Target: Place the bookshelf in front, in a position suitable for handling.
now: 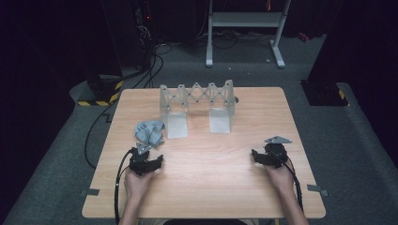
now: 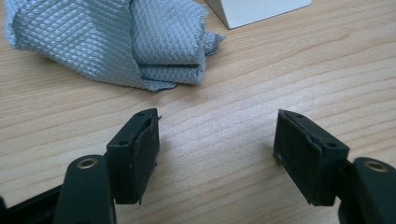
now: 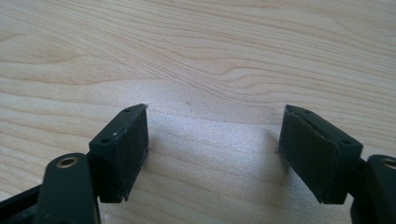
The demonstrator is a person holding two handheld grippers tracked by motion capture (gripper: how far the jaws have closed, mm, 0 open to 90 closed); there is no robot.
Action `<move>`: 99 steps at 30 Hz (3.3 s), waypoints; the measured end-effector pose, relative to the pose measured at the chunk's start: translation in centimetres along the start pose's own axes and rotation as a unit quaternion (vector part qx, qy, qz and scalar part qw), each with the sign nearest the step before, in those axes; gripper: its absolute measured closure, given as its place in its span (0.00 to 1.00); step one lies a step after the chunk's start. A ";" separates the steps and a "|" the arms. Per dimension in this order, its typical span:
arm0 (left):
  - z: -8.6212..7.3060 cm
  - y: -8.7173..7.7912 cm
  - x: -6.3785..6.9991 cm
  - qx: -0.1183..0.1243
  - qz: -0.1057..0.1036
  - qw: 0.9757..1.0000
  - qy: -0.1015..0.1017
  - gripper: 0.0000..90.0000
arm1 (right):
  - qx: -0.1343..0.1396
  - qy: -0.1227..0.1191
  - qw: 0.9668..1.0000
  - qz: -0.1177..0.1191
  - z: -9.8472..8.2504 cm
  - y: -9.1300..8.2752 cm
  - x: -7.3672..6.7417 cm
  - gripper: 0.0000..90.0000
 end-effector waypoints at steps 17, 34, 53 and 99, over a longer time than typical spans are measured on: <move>2.9 -0.7 0.1 0.016 -0.036 0.999 -0.014 0.43 | -0.052 -0.064 0.996 0.039 1.5 -0.1 -1.4 0.58; 6.7 1.1 0.5 0.009 -0.043 0.999 -0.028 0.41 | -0.037 -0.054 0.995 0.074 4.4 2.2 -3.7 0.53; 9.3 4.3 0.2 0.002 -0.006 0.999 -0.036 0.44 | 0.003 -0.008 0.998 0.069 8.2 4.8 -4.6 0.56; 9.0 7.4 -0.4 -0.004 -0.024 0.996 -0.087 0.90 | -0.001 0.026 1.000 -0.011 8.8 8.4 -4.7 0.97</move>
Point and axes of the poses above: each handheld gripper's, and its own axes: y roughly forward along the jaws, z roughly out of its top, x roughly to its right, the point moved 3 cm from there along y, roughly forward along the jaws, and after that the axes turned 1 degree about x, right-handed, at the moved point
